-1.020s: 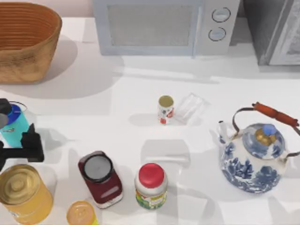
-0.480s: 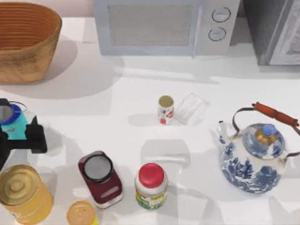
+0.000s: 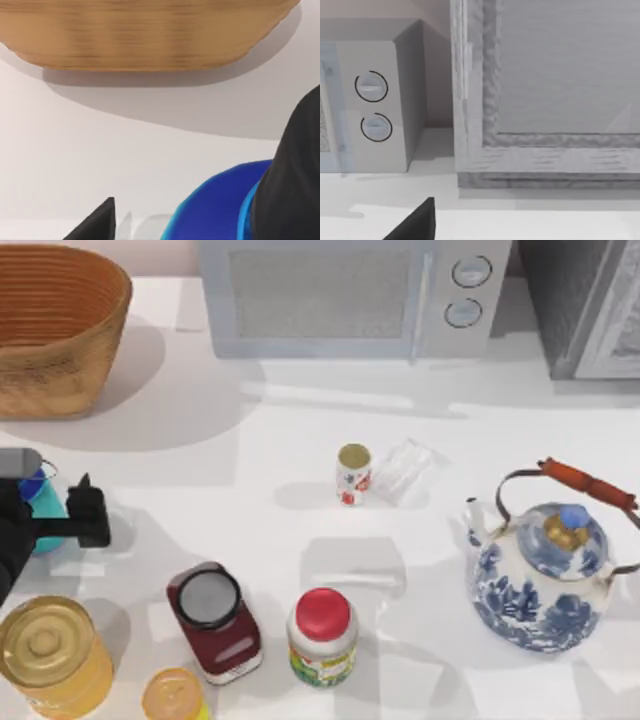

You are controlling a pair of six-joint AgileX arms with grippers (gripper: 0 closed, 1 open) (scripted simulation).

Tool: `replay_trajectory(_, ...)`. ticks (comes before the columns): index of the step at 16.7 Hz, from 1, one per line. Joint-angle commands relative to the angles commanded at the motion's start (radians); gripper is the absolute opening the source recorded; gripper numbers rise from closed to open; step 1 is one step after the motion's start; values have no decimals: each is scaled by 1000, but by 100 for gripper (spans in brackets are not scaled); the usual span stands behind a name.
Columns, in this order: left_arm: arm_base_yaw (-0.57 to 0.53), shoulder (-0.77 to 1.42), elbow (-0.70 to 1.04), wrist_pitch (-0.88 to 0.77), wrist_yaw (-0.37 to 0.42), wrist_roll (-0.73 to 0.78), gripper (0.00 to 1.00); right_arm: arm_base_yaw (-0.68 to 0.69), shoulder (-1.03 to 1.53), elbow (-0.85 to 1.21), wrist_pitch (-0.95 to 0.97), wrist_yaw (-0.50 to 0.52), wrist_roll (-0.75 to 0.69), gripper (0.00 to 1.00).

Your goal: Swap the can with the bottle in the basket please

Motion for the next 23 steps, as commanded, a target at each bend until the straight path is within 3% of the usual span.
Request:
replay_trajectory(2, 0, 0, 0, 0, 0, 0, 100, 0, 0, 0, 0, 0, 0, 100)
replay_trajectory(15, 0, 0, 0, 0, 0, 0, 2, 0, 0, 0, 0, 0, 0, 100)
replay_trajectory(23, 0, 0, 0, 0, 0, 0, 0, 0, 0, 0, 0, 0, 0, 100)
